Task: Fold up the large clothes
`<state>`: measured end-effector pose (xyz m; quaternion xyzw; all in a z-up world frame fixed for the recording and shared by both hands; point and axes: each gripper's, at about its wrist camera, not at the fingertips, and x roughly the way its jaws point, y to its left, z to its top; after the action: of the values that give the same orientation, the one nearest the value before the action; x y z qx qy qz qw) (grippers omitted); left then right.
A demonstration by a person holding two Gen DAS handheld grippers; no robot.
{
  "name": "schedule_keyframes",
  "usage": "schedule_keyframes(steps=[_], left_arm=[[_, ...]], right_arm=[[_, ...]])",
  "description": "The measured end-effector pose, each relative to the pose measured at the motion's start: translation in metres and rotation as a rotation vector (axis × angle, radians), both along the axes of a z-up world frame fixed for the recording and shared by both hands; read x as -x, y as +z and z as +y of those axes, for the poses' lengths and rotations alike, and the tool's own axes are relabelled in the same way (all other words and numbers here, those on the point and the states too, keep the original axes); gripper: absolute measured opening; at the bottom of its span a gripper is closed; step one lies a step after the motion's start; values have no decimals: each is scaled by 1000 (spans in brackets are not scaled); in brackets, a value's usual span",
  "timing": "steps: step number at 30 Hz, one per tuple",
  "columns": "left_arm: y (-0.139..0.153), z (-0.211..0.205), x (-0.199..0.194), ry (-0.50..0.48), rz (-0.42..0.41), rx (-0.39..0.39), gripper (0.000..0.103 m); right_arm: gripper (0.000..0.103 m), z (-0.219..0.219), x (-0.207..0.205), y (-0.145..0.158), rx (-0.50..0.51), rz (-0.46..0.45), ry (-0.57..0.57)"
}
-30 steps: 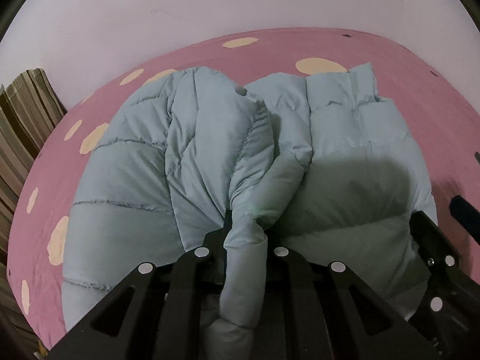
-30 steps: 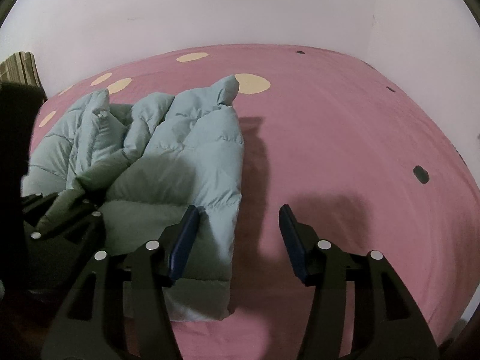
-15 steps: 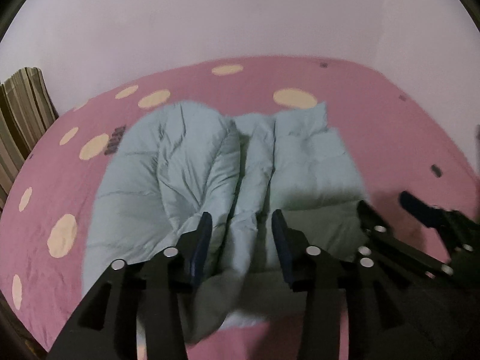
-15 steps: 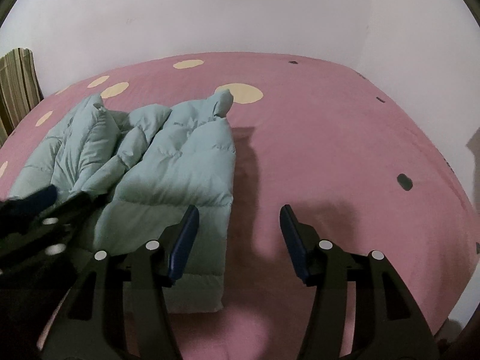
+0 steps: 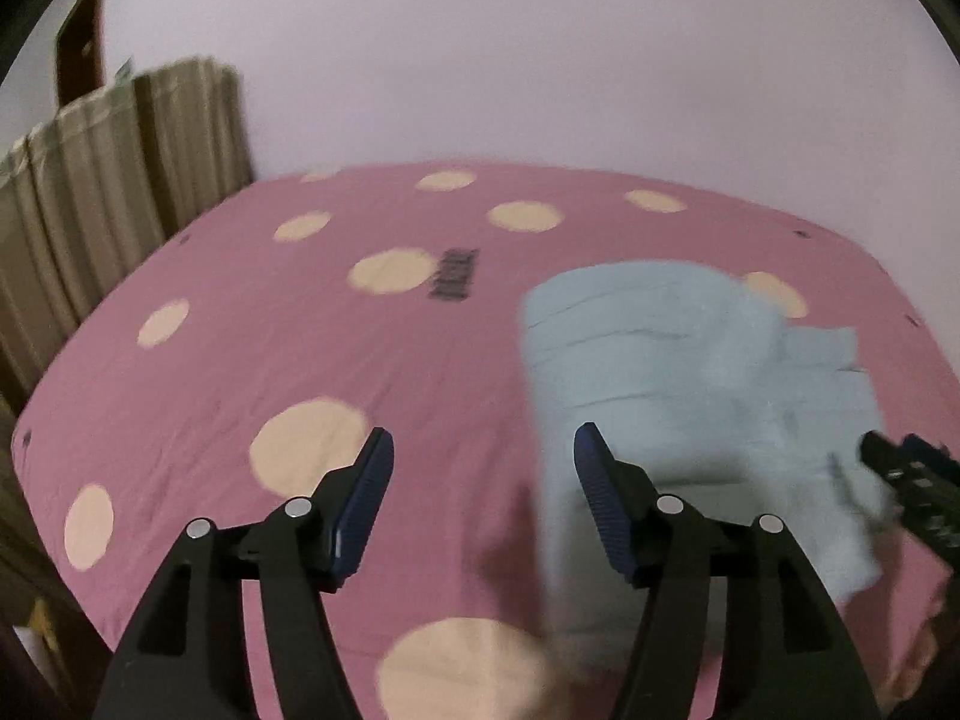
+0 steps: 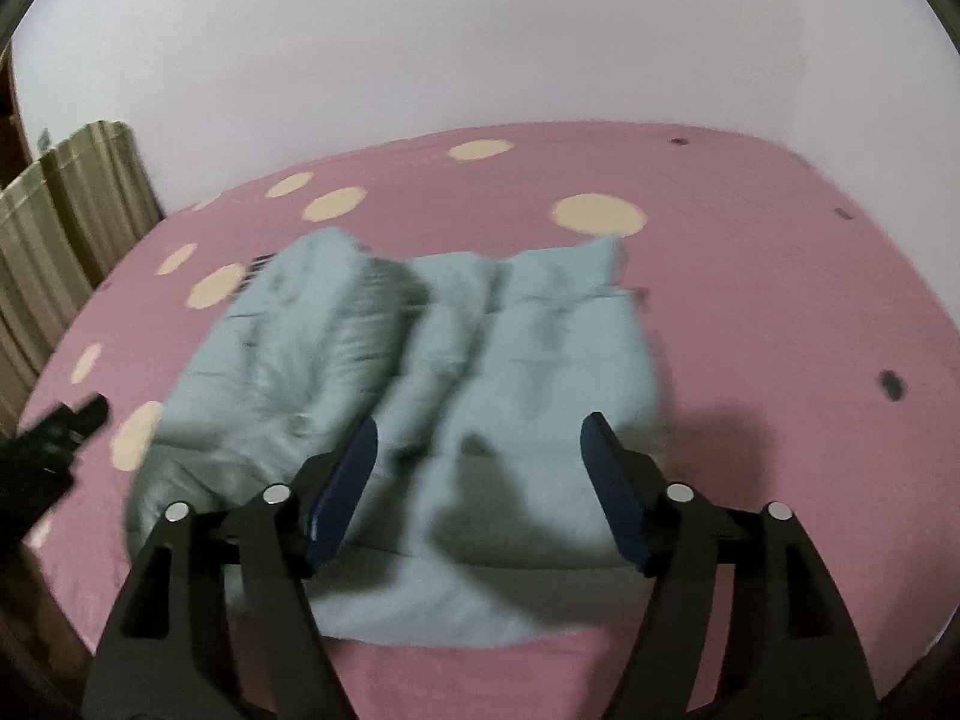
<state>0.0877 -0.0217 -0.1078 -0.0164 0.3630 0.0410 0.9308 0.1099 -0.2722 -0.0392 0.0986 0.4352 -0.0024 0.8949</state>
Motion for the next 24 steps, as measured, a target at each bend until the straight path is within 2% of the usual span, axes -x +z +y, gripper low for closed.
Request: schedule_keyframes(steps=[2, 5, 10, 11, 13, 15, 20, 24], left_arm=[[-12, 13, -7, 15, 27, 34, 62], [-30, 18, -16, -2, 62, 65, 62], [-49, 9, -18, -55, 96, 76, 62], [-51, 9, -19, -58, 97, 79, 62], [-53, 8, -20, -71, 95, 91, 62], [-48, 8, -21, -74, 82, 89, 62], [-26, 0, -19, -125, 30, 104, 62], [-23, -24, -24, -208, 35, 110, 62]], right_arm=[[72, 17, -11, -3, -37, 19, 34], [79, 35, -23, -8, -69, 45, 57], [80, 55, -38, -29, -46, 125, 68], [75, 57, -38, -35, -60, 146, 73], [21, 59, -40, -41, -102, 171, 100], [10, 64, -41, -41, -100, 185, 129], [5, 47, -33, -8, -20, 82, 110], [5, 15, -29, 2, 31, 58, 50]])
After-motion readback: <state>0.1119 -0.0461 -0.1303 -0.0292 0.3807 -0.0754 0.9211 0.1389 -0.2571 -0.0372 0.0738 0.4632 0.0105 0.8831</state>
